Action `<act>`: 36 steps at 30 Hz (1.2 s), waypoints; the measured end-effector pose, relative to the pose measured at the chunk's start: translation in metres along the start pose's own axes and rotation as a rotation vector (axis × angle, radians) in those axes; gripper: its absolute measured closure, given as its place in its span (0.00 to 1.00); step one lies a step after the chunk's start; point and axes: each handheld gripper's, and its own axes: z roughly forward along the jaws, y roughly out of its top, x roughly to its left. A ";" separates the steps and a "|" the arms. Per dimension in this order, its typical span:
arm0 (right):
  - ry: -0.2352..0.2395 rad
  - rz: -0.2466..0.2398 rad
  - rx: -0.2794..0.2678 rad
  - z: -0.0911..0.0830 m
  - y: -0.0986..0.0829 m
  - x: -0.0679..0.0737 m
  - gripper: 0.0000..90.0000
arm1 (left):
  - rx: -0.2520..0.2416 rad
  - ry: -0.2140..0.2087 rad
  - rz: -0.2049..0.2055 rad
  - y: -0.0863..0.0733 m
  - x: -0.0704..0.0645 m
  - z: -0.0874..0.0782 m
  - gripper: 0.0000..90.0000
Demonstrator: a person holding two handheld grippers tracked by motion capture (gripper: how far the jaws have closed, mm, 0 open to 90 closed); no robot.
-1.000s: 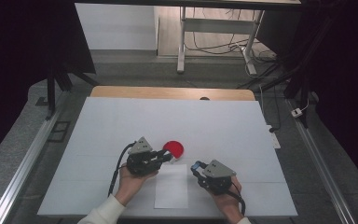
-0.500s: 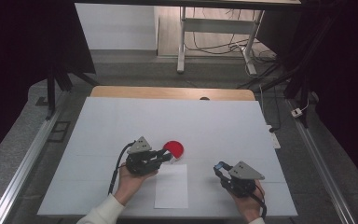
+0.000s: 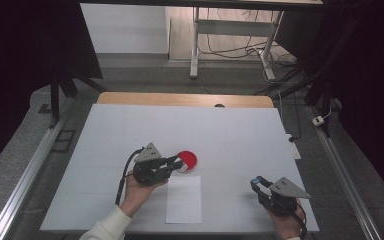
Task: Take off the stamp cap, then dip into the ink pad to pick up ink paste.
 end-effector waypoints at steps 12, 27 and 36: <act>0.007 0.019 -0.004 0.001 -0.001 -0.002 0.73 | 0.006 0.012 0.029 0.009 0.003 -0.001 0.84; 0.002 0.013 0.008 0.003 -0.002 -0.004 0.73 | 0.064 0.026 0.048 0.014 0.016 0.010 0.84; -0.007 0.010 0.021 0.004 -0.003 -0.004 0.73 | 0.098 0.039 0.062 0.021 0.031 0.023 0.84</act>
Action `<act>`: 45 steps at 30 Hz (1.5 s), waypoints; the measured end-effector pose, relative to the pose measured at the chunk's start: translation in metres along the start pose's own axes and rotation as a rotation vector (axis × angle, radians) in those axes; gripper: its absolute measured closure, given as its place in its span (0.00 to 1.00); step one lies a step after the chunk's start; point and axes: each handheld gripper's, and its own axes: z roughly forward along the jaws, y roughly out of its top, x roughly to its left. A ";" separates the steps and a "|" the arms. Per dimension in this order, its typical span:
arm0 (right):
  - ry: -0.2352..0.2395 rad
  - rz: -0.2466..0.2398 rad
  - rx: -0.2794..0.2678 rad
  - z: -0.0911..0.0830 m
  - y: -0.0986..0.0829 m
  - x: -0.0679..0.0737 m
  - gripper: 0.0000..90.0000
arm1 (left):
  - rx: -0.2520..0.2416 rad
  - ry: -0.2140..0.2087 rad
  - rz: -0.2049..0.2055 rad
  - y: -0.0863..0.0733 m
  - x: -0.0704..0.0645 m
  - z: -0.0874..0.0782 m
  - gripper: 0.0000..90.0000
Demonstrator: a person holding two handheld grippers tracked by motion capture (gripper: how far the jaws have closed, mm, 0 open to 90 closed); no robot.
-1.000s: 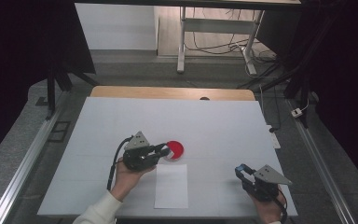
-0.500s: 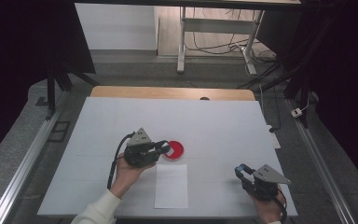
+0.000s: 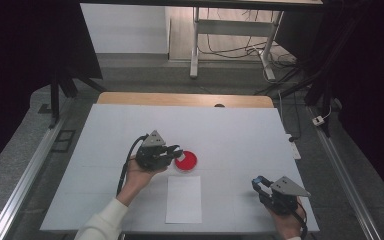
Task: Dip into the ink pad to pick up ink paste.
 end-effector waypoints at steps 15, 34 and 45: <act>-0.009 0.008 0.000 0.000 -0.001 0.001 0.73 | 0.080 -0.006 0.017 -0.001 0.006 0.021 0.84; -0.013 0.013 -0.001 0.000 -0.001 -0.002 0.73 | 0.148 0.046 0.025 0.002 0.013 0.047 0.84; -0.010 0.007 0.002 0.001 -0.001 -0.001 0.73 | 0.179 0.077 0.040 0.000 0.015 0.054 0.84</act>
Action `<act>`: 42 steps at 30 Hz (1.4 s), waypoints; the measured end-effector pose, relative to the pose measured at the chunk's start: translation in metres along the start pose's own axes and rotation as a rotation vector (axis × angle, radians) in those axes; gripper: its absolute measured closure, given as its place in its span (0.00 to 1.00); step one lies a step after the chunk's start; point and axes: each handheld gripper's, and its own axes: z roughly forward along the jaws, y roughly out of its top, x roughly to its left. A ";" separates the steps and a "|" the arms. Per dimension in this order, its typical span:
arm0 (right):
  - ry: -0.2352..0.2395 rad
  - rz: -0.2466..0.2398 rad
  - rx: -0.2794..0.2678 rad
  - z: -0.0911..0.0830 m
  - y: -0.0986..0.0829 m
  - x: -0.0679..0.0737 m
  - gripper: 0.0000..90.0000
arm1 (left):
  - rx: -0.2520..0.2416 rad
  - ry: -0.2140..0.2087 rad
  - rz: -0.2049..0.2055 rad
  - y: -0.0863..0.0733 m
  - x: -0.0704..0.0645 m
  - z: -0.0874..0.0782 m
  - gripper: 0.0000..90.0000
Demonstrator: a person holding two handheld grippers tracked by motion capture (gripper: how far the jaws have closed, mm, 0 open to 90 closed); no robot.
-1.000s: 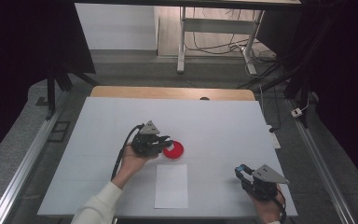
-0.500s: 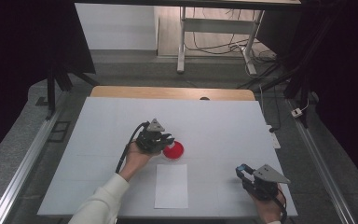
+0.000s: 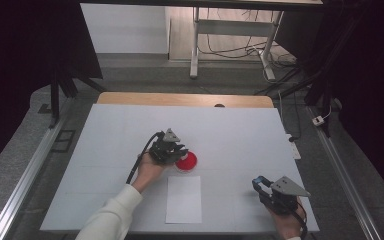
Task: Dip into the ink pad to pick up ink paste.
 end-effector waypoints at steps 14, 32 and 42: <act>0.000 -0.001 0.003 0.000 -0.001 -0.001 0.73 | 0.004 -0.007 -0.012 -0.001 0.001 0.005 0.84; -0.003 -0.005 0.007 0.001 -0.001 0.000 0.73 | 0.015 -0.003 -0.003 -0.001 -0.001 0.009 0.84; 0.000 -0.008 0.010 0.002 0.000 0.001 0.73 | 0.017 -0.010 -0.012 -0.001 0.000 0.010 0.84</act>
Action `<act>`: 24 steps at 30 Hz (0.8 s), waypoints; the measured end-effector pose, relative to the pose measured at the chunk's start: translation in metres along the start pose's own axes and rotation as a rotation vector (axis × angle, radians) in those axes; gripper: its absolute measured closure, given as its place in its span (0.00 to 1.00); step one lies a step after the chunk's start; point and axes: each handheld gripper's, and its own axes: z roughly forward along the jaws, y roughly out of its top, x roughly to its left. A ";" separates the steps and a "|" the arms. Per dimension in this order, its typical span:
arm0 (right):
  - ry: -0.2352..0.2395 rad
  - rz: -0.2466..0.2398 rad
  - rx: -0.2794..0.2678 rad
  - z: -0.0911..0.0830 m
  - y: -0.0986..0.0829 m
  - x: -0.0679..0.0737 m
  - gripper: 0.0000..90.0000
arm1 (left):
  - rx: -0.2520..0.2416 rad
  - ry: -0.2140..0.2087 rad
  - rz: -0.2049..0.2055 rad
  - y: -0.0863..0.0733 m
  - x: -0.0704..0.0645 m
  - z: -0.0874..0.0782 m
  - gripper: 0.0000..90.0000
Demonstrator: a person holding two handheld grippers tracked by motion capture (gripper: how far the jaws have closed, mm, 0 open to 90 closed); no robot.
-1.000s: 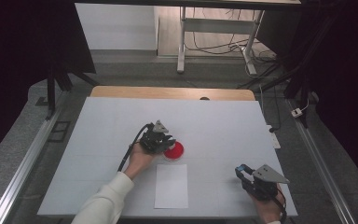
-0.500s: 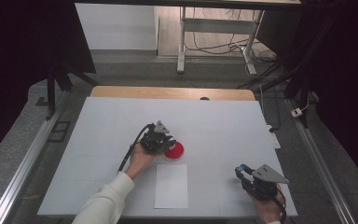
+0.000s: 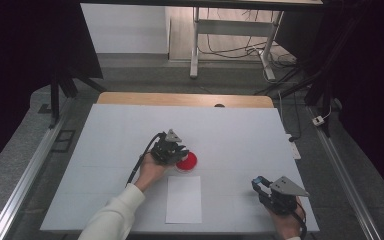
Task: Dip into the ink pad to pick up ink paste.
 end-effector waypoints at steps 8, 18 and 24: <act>0.000 0.000 -0.001 0.000 0.000 0.000 0.73 | 0.014 0.005 0.009 0.000 -0.001 0.002 0.84; 0.001 -0.003 -0.002 0.000 0.000 0.001 0.73 | 0.026 0.017 0.030 0.000 -0.003 0.002 0.85; -0.001 -0.004 0.000 0.000 0.000 0.000 0.73 | 0.027 0.017 0.030 0.000 -0.003 0.002 0.85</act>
